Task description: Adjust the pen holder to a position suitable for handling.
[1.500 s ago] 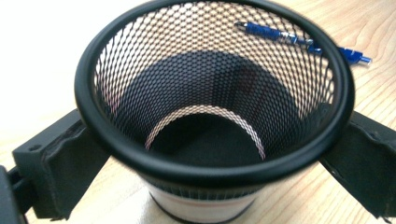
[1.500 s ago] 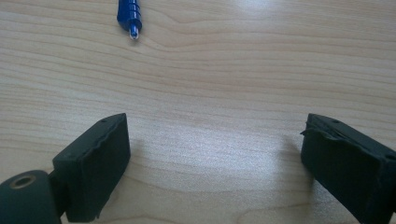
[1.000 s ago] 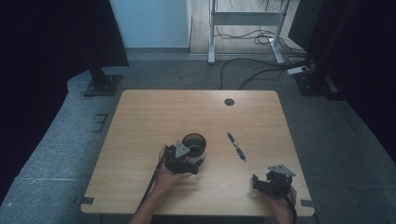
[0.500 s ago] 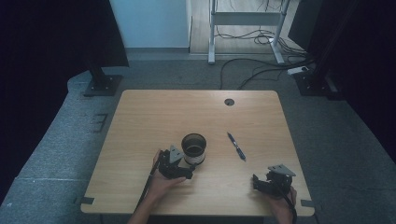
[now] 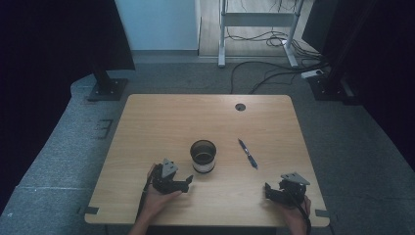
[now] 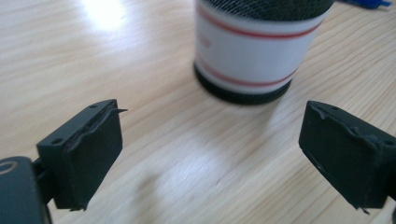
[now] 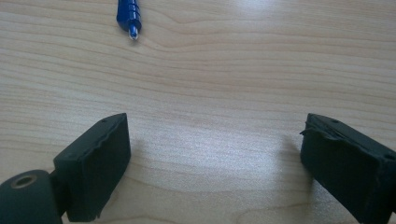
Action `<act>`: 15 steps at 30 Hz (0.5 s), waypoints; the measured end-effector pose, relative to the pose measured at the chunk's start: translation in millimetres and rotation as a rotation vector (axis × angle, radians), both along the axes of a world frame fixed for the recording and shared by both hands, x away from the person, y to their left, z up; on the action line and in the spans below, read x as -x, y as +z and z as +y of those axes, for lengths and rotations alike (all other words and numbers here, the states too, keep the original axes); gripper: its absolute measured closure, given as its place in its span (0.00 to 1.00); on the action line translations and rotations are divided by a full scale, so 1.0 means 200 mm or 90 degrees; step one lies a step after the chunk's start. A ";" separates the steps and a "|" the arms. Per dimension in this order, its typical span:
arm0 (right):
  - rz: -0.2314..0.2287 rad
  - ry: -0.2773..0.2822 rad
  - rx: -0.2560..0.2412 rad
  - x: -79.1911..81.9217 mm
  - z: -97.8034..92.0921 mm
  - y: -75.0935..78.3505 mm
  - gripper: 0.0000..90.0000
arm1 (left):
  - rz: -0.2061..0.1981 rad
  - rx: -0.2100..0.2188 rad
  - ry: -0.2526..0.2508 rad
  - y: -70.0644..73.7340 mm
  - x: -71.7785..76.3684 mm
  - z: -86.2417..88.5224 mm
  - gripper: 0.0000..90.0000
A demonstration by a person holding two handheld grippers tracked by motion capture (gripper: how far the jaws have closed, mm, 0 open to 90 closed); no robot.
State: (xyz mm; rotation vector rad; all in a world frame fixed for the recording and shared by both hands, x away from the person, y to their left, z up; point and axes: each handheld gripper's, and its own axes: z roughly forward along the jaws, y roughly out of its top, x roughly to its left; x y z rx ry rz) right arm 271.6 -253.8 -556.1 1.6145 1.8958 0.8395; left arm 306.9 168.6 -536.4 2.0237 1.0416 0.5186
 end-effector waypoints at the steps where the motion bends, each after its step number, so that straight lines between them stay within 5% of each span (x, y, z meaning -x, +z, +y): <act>1: 0.000 0.000 0.000 0.00 0.00 0.00 0.09 | 0.002 0.001 0.004 -0.01 0.00 0.02 0.08; 15: 0.000 -0.001 0.001 0.00 0.00 0.00 0.09 | 0.006 0.006 0.046 -0.03 0.05 0.20 0.12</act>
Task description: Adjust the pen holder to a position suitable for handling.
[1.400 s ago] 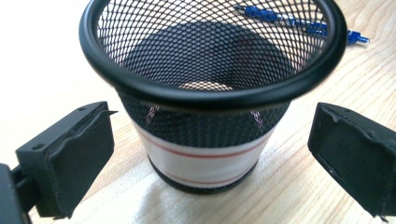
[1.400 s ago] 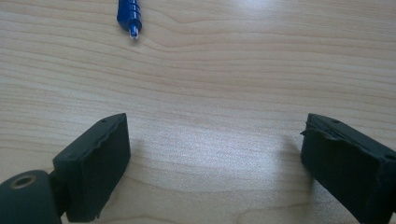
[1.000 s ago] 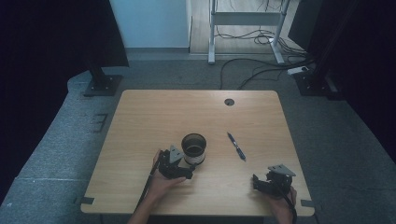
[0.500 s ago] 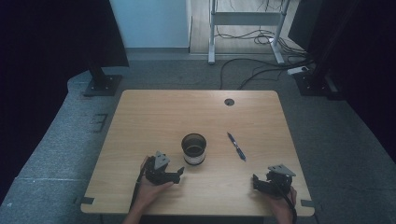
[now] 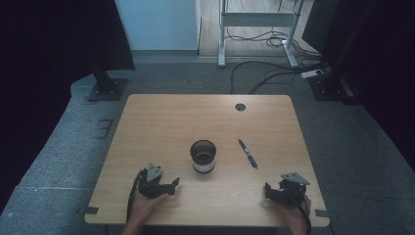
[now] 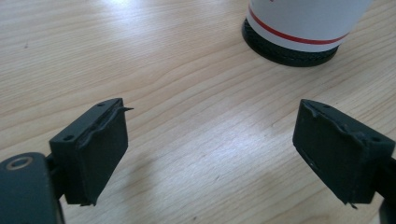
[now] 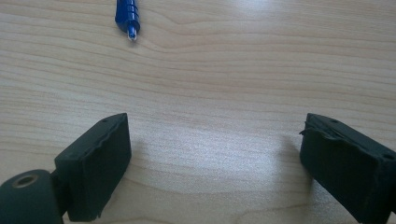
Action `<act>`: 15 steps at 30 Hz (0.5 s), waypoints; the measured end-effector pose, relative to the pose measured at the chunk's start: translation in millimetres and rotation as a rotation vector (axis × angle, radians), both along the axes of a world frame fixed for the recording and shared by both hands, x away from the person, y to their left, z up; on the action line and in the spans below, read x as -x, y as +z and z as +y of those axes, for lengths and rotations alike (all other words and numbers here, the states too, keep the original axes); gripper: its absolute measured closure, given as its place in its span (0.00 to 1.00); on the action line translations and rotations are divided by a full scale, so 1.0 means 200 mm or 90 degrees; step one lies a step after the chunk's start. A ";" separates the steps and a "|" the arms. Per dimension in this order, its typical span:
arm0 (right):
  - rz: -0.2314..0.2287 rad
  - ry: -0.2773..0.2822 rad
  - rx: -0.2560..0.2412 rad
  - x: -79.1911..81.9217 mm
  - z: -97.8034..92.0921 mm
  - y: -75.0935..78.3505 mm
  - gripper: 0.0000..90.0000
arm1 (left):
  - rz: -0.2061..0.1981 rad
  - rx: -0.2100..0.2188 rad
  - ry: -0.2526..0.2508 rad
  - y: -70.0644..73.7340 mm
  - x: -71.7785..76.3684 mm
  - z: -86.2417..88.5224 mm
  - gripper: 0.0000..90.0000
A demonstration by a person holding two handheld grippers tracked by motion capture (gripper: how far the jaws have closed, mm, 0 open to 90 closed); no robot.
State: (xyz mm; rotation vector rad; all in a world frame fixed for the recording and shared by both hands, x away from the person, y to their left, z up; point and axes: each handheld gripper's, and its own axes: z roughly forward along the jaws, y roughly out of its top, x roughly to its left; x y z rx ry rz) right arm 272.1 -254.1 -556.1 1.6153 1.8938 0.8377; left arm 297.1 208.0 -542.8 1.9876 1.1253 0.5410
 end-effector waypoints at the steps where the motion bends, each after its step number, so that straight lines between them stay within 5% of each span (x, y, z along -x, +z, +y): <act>1: -0.001 -0.001 0.000 0.00 0.00 0.00 0.09 | 0.001 0.004 0.002 0.00 0.00 0.01 0.13; 10: -0.005 -0.022 -0.003 0.00 0.00 0.00 0.14 | 0.014 0.020 -0.007 0.00 0.00 0.05 0.15; 15: -0.002 -0.027 -0.003 0.00 0.00 0.01 0.15 | 0.014 0.006 -0.009 0.00 0.00 0.04 0.16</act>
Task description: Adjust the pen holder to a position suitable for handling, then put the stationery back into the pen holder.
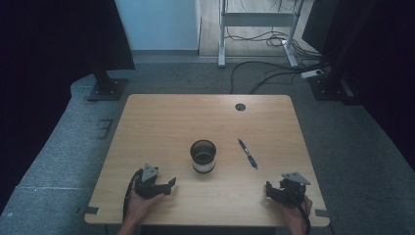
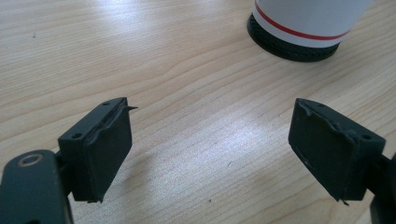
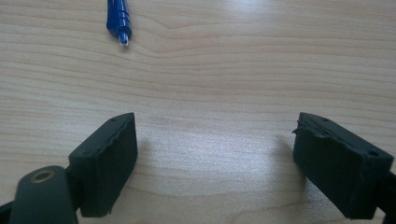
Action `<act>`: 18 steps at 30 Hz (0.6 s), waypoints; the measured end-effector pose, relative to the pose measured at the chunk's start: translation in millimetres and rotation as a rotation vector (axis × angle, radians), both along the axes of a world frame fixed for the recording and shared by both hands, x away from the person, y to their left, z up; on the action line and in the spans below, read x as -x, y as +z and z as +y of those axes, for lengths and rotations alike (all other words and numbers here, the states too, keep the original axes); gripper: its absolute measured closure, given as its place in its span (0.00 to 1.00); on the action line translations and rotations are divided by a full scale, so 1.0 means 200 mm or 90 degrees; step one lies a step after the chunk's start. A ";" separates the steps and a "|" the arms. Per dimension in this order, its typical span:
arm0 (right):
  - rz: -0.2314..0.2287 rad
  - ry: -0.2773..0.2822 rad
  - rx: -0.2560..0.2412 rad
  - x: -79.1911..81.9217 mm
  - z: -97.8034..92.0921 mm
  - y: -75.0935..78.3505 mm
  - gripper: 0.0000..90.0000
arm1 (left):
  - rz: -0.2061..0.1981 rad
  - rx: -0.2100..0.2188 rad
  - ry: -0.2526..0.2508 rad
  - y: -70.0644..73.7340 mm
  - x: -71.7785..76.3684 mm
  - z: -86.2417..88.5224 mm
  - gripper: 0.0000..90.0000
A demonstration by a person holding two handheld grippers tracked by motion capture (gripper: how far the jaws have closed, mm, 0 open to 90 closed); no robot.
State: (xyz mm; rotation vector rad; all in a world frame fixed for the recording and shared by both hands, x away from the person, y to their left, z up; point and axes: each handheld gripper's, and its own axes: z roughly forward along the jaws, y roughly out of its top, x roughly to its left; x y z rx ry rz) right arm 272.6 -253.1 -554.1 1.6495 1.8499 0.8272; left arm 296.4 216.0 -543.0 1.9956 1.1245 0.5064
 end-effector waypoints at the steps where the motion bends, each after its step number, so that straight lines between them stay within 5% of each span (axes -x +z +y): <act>1: -0.001 -0.001 0.000 0.00 0.00 0.00 0.16 | 0.002 0.000 -0.001 0.00 0.00 0.00 0.16; 10: -0.050 0.019 -0.023 -0.02 0.06 0.11 0.21 | 0.009 -0.003 0.004 0.00 0.00 0.00 0.16; 18: -0.051 0.043 -0.040 -0.07 0.10 0.14 0.23 | 0.018 -0.010 0.002 0.00 -0.01 0.00 0.16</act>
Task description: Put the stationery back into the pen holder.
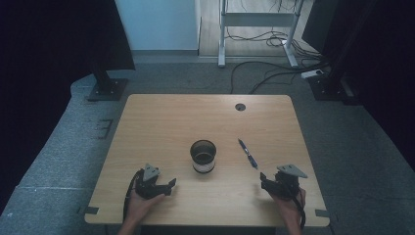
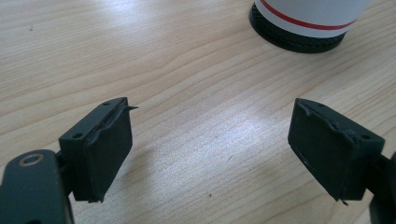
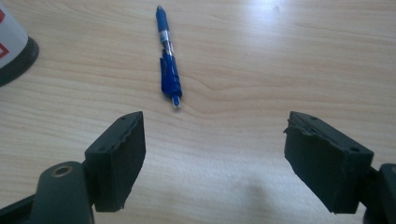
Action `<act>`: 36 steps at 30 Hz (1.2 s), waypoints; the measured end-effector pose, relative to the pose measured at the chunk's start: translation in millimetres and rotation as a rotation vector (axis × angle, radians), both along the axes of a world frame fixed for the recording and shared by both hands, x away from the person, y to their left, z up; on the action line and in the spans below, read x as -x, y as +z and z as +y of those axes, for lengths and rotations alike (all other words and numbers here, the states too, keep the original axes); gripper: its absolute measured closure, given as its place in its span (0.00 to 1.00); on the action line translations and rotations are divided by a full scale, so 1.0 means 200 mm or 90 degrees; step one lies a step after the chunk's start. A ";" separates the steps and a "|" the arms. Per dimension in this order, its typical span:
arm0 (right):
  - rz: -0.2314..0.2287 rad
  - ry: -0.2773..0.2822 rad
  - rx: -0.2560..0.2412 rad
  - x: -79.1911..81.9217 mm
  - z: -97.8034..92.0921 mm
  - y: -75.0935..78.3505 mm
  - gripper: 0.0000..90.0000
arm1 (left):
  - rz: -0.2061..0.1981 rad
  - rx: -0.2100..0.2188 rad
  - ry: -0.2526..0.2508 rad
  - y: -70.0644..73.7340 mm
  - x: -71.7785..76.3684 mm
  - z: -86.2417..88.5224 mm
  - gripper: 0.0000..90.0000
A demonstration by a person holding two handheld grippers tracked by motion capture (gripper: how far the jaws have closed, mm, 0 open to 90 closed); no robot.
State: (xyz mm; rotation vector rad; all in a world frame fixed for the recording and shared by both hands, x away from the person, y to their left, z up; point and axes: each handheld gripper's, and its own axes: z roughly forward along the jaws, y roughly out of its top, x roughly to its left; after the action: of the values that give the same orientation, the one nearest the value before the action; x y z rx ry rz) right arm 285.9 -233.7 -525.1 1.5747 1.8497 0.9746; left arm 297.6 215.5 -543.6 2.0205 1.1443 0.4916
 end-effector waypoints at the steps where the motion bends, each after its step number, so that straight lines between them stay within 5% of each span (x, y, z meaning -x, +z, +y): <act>1: 0.002 0.001 -0.007 -0.01 0.00 0.00 0.23 | 0.000 -0.001 0.000 0.00 0.00 0.00 0.16; 31: -0.016 0.079 0.023 -0.31 0.25 0.20 0.37 | 0.021 -0.037 0.005 -0.01 -0.02 -0.03 0.16; 36: -0.019 0.083 0.000 -0.37 0.26 0.21 0.40 | 0.021 -0.037 0.007 -0.01 -0.02 -0.03 0.16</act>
State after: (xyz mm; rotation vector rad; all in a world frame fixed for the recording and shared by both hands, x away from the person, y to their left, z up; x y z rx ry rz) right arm 359.4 -181.4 -483.0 1.4464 1.9506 1.0489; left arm 300.8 209.9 -545.3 2.0808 1.1743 0.5043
